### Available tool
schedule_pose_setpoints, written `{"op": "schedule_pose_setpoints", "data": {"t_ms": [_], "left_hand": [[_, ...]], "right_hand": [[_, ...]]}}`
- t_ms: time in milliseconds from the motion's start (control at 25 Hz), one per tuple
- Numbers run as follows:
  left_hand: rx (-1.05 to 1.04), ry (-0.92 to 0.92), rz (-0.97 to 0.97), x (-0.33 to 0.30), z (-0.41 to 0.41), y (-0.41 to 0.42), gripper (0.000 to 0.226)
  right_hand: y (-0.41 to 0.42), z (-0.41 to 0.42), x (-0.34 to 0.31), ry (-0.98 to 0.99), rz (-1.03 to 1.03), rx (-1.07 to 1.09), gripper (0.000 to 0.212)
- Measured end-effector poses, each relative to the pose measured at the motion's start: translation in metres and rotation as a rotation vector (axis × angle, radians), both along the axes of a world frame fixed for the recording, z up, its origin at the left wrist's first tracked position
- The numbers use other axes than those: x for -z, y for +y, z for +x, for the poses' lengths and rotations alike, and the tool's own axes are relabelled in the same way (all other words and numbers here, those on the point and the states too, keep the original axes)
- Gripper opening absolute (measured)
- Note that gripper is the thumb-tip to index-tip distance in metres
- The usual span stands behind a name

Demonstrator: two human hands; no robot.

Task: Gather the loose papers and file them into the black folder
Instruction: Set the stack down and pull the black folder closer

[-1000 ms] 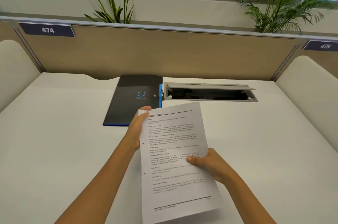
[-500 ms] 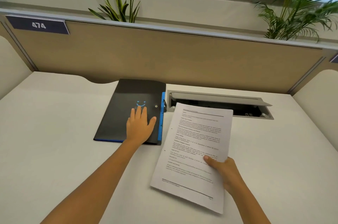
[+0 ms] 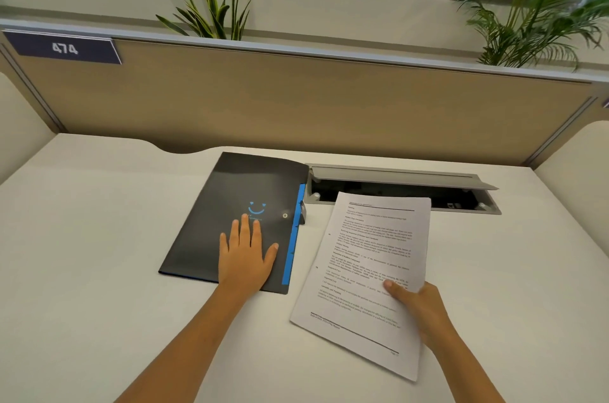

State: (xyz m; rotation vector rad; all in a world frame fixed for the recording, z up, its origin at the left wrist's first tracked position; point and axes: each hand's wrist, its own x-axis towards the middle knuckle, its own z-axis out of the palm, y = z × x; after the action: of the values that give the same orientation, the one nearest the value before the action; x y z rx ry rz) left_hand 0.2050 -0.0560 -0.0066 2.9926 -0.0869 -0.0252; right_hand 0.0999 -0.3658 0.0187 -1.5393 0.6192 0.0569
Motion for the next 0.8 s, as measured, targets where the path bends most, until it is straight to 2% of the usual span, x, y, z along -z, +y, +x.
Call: {"op": "schedule_pose_setpoints", "data": {"t_ms": [120,640,800], "left_hand": [[0.07,0.032,0.002,-0.001,-0.03,0.013,0.085],[0.435,-0.015,0.034,-0.004,-0.151,0.074,0.075],[0.444,-0.017,0.038,-0.011,-0.158,0.081,0.076]], "right_hand": [[0.001,-0.013,0.002,0.002,-0.003,0.025,0.027],[-0.002,-0.098,0.002,-0.023,-0.021,0.058,0.034],[-0.006,-0.119,0.009,-0.028,-0.068,0.062,0.034]]}}
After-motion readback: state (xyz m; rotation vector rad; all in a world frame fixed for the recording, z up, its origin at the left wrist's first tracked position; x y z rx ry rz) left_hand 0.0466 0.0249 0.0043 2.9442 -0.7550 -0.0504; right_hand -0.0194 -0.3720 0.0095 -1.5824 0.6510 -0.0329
